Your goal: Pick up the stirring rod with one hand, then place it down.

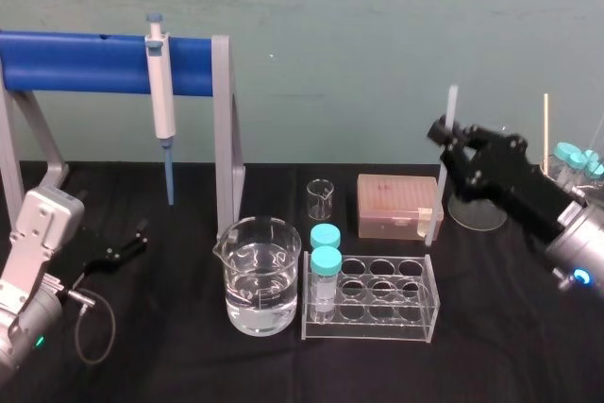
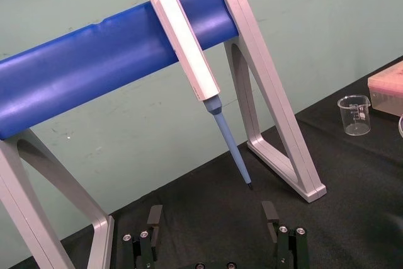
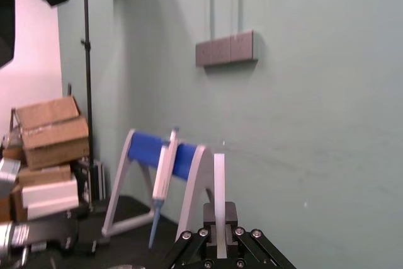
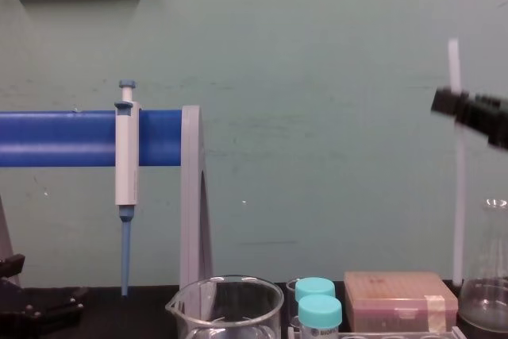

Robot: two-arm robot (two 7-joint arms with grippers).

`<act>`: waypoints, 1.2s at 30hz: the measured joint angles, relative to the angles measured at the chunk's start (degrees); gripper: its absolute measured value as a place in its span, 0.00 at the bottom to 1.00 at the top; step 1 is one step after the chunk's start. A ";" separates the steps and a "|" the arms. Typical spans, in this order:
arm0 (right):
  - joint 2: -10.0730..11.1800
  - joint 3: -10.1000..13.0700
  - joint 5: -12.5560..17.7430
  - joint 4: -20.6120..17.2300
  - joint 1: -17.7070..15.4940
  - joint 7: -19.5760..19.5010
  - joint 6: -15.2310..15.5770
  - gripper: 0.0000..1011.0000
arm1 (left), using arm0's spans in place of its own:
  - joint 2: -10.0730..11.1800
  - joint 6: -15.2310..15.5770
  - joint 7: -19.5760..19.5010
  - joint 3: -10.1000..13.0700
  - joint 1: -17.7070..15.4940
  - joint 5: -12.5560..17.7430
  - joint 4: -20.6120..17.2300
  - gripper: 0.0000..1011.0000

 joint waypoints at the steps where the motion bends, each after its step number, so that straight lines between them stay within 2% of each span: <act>1: 0.02 0.22 0.38 -0.31 0.17 -0.11 0.30 0.07 | 0.00 0.00 0.00 0.00 0.00 0.00 0.00 0.99; 7: 0.16 0.86 1.46 -1.21 1.22 -0.64 1.30 0.07 | 0.00 0.00 0.00 0.00 0.00 0.00 0.00 0.99; 17: 0.25 0.58 1.79 -1.12 2.10 -0.70 1.32 0.07 | 0.00 0.00 0.00 0.00 0.00 0.00 0.00 0.99; 36: 0.82 0.32 2.57 -0.60 2.13 -0.34 1.27 0.07 | 0.00 0.00 0.00 0.00 0.00 0.00 0.00 0.99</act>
